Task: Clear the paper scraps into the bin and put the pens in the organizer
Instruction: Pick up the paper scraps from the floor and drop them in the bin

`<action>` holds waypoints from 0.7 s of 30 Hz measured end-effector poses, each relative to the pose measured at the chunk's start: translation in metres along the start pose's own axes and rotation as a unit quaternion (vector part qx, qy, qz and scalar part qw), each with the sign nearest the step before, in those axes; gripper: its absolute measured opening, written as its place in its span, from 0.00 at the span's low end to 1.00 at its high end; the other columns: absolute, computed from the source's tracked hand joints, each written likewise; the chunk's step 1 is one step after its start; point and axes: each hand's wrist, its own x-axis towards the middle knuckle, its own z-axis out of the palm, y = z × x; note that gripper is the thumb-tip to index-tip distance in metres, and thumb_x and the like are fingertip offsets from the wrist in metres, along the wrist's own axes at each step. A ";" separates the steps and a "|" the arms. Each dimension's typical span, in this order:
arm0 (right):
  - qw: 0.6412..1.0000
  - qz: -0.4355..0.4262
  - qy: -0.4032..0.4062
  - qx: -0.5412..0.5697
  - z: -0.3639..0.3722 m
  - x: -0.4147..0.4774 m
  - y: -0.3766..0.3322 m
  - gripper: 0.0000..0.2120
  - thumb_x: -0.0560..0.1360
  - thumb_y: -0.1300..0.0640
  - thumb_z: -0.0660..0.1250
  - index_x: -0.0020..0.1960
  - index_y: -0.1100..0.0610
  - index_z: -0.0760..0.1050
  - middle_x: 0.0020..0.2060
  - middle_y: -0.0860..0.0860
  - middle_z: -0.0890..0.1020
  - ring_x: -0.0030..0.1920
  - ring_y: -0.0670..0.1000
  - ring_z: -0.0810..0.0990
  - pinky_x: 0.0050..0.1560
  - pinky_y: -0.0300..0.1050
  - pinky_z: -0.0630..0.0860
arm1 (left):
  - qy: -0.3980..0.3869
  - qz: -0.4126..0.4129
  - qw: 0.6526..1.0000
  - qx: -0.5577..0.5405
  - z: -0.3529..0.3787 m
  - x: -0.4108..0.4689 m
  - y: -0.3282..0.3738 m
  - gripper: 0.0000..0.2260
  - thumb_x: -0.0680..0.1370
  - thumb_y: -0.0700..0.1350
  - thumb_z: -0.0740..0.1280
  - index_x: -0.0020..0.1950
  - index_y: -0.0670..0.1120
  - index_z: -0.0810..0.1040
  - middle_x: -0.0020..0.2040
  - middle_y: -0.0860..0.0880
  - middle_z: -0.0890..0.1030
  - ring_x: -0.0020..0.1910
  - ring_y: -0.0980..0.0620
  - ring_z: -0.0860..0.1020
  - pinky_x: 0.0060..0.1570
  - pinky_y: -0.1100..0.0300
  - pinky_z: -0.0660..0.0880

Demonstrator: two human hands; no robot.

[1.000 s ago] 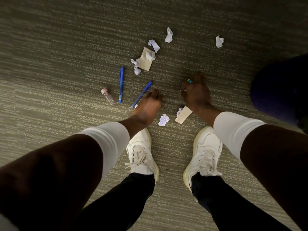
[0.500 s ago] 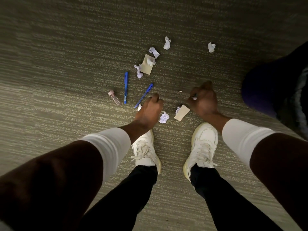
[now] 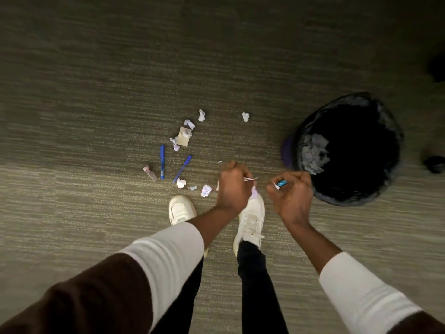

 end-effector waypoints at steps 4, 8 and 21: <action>0.995 0.042 0.092 0.021 -0.054 0.020 0.008 0.05 0.67 0.55 0.76 0.41 0.55 0.85 0.41 0.58 0.82 0.50 0.52 0.78 0.47 0.33 0.66 | 0.012 -0.008 0.998 -0.065 0.026 0.008 0.081 0.04 0.75 0.37 0.78 0.44 0.44 0.85 0.48 0.45 0.82 0.45 0.50 0.79 0.46 0.59 0.74; 0.982 0.105 0.145 0.051 -0.090 0.049 0.039 0.08 0.70 0.50 0.73 0.45 0.54 0.85 0.41 0.56 0.86 0.48 0.59 0.85 0.52 0.52 0.82 | -0.009 0.011 0.997 -0.072 0.060 0.022 0.136 0.02 0.75 0.37 0.76 0.46 0.41 0.85 0.51 0.40 0.83 0.49 0.43 0.81 0.49 0.55 0.73; 0.977 0.112 0.096 0.153 -0.105 0.050 0.086 0.08 0.74 0.56 0.66 0.49 0.49 0.83 0.44 0.50 0.87 0.42 0.50 0.87 0.47 0.61 0.85 | -0.085 0.071 0.994 -0.012 0.089 0.010 0.152 0.09 0.82 0.41 0.68 0.61 0.43 0.82 0.60 0.40 0.84 0.58 0.37 0.83 0.53 0.47 0.80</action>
